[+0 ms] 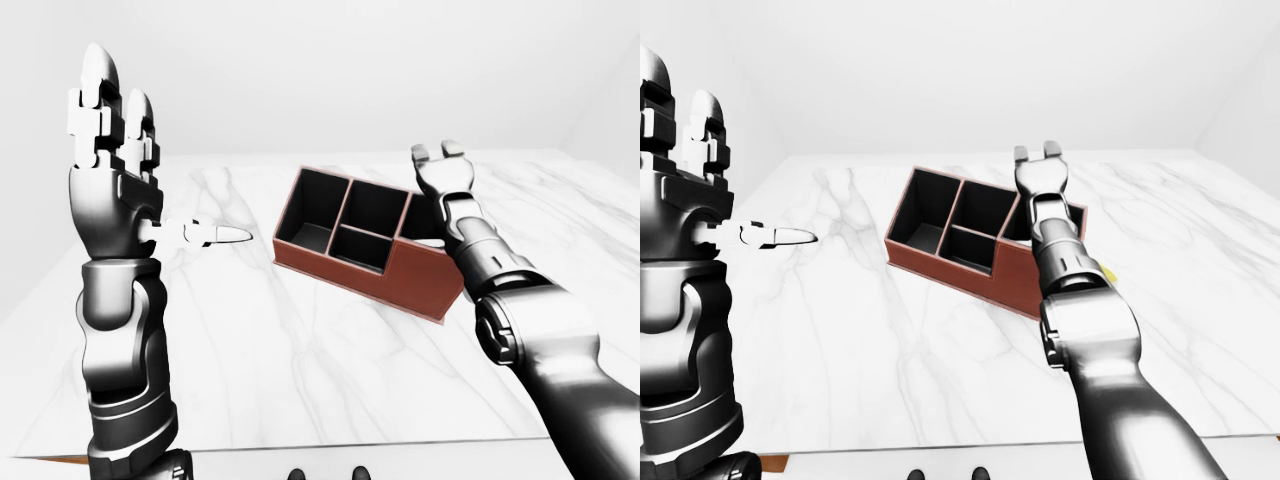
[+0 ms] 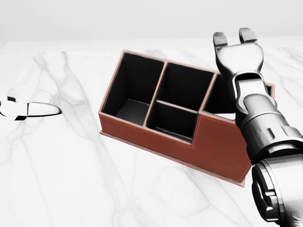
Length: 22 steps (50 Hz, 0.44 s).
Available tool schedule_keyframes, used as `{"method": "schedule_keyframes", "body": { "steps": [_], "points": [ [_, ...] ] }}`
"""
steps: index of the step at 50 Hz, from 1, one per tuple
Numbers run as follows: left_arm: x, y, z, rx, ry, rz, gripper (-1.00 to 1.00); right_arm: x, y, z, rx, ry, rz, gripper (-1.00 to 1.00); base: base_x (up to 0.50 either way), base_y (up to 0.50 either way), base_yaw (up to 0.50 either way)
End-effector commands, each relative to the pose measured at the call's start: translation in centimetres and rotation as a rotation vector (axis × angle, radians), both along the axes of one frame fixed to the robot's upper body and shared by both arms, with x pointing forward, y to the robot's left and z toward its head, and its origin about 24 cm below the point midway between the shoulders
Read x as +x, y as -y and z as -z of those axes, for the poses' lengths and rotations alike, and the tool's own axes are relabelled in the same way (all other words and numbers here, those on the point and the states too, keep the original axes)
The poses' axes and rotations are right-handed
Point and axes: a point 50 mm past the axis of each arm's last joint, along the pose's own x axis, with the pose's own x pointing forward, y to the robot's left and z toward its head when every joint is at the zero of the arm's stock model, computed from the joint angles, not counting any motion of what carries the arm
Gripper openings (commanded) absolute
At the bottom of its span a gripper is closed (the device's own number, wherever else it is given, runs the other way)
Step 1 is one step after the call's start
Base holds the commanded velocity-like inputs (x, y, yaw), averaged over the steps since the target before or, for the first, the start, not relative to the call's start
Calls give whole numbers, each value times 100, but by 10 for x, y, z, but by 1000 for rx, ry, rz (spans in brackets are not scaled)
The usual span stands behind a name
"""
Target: Pick up the book and place it in the right compartment of the caddy.
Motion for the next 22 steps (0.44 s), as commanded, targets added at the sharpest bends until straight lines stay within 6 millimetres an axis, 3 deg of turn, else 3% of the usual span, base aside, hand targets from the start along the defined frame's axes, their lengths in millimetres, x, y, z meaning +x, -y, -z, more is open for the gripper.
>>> {"method": "schedule_keyframes", "body": {
  "steps": [1,15,22],
  "points": [
    [0,0,0,-3,-1,-2,100,1,-2,-9,-21,29,-10,100,0,0,0],
    [0,0,0,3,0,0,100,2,3,-18,-18,48,3,100,0,0,0],
    [0,1,0,6,1,5,100,5,0,-49,30,92,-54,100,0,0,0]
  ]
}}
